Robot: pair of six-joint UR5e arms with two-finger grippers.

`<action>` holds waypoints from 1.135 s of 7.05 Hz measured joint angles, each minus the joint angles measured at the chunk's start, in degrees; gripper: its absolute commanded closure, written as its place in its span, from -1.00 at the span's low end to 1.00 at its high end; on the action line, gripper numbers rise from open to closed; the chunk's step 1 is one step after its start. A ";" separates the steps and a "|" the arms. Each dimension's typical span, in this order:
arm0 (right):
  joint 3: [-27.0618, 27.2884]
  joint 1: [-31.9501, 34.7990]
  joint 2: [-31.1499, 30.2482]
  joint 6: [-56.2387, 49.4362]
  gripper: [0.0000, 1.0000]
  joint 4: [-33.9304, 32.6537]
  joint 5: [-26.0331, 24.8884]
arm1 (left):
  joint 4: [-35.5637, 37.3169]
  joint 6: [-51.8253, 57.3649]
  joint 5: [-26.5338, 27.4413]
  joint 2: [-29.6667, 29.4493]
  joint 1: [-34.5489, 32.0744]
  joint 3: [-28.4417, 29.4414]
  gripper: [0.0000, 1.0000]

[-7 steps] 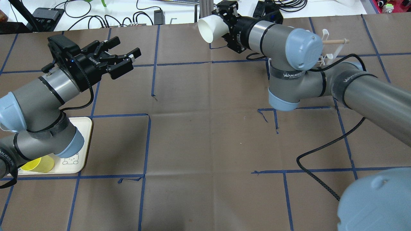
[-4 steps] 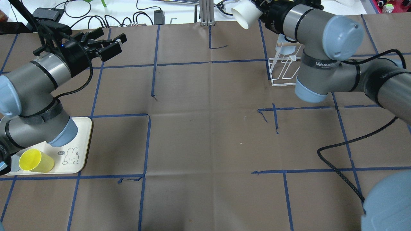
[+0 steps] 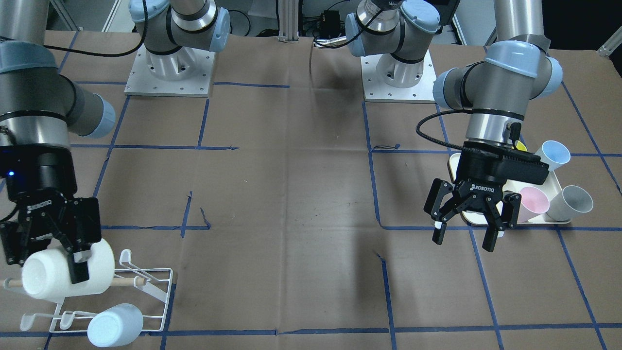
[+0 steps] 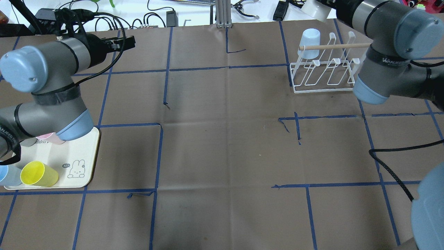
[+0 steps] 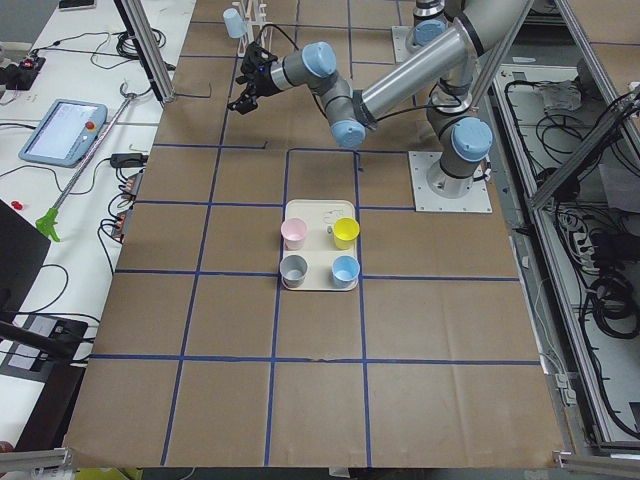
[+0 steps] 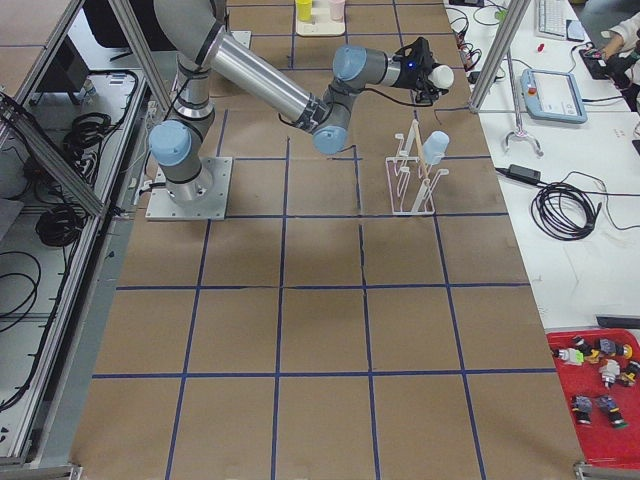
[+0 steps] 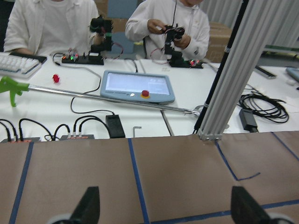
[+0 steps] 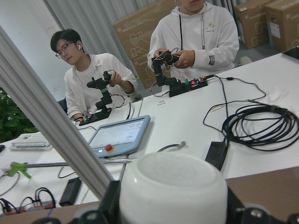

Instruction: Transfer IKEA cup to right arm and place on rack

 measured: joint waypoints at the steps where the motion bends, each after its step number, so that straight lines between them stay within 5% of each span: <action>1: -0.09 -2.35 0.28 -7.01 0.45 -0.08 -1.86 | -12.75 -0.68 6.58 0.52 -2.84 4.53 -0.99; 5: -2.93 -8.46 6.18 -18.37 0.45 -0.66 -6.66 | -61.61 -3.90 12.02 7.50 -5.15 19.28 -0.99; 8: -7.91 -8.65 12.15 -20.20 0.45 -4.95 -7.52 | -71.48 -4.79 12.01 13.26 -5.26 19.94 -0.99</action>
